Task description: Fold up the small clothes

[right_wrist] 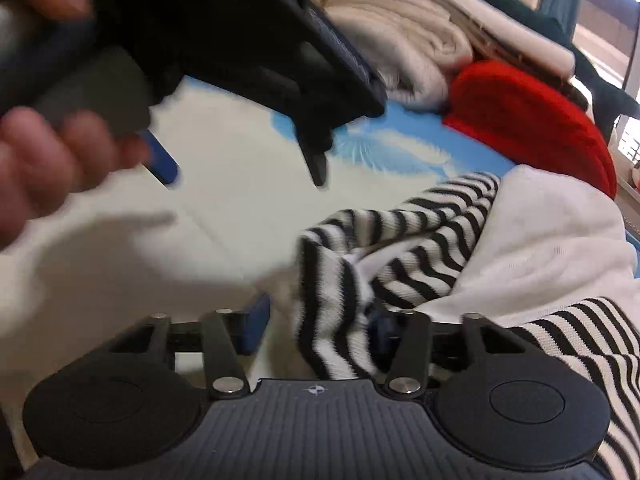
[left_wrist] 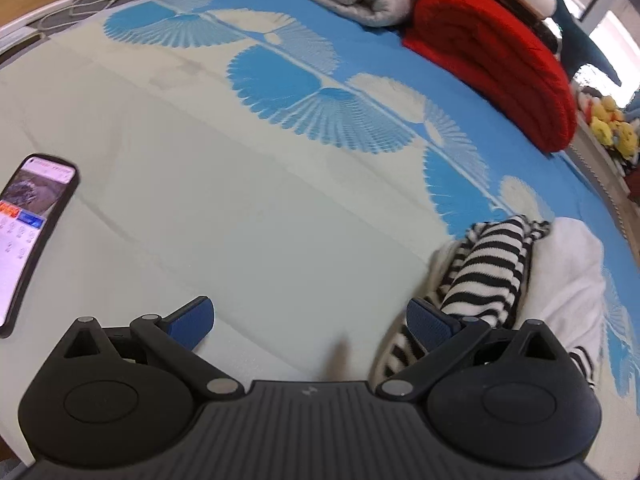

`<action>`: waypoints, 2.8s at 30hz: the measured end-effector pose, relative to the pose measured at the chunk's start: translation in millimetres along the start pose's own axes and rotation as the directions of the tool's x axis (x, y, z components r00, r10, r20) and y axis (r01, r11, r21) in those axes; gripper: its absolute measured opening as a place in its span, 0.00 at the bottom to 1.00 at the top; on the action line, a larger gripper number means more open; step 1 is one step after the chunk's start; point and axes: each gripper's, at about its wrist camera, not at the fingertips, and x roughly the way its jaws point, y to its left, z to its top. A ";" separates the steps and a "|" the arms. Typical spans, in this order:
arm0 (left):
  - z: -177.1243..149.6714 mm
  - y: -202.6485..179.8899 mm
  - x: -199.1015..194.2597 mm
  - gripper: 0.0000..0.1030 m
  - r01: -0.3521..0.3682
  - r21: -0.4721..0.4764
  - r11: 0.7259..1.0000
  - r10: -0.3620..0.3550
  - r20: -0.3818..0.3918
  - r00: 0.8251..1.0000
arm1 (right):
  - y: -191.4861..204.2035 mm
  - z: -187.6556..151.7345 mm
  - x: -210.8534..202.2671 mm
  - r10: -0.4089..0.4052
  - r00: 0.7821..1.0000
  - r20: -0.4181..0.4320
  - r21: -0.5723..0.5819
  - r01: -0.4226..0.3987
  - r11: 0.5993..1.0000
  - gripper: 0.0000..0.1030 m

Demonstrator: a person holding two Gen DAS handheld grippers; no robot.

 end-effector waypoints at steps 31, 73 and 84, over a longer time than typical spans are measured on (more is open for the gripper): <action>-50.1 -129.9 22.1 0.15 0.278 0.357 0.892 -0.257 -0.107 0.960 | -104.9 -69.7 -112.0 -0.151 0.983 -0.100 0.196 0.169 0.966 0.20; -35.8 -45.4 14.4 0.85 0.144 0.300 0.943 -0.120 -0.098 0.988 | -164.8 90.6 38.1 0.117 0.953 -0.281 0.279 -0.035 0.960 0.47; -41.5 -39.1 34.7 0.87 0.061 0.308 0.949 -0.026 -0.118 0.993 | -172.8 99.8 80.3 0.137 0.970 -0.199 0.382 -0.052 0.923 0.00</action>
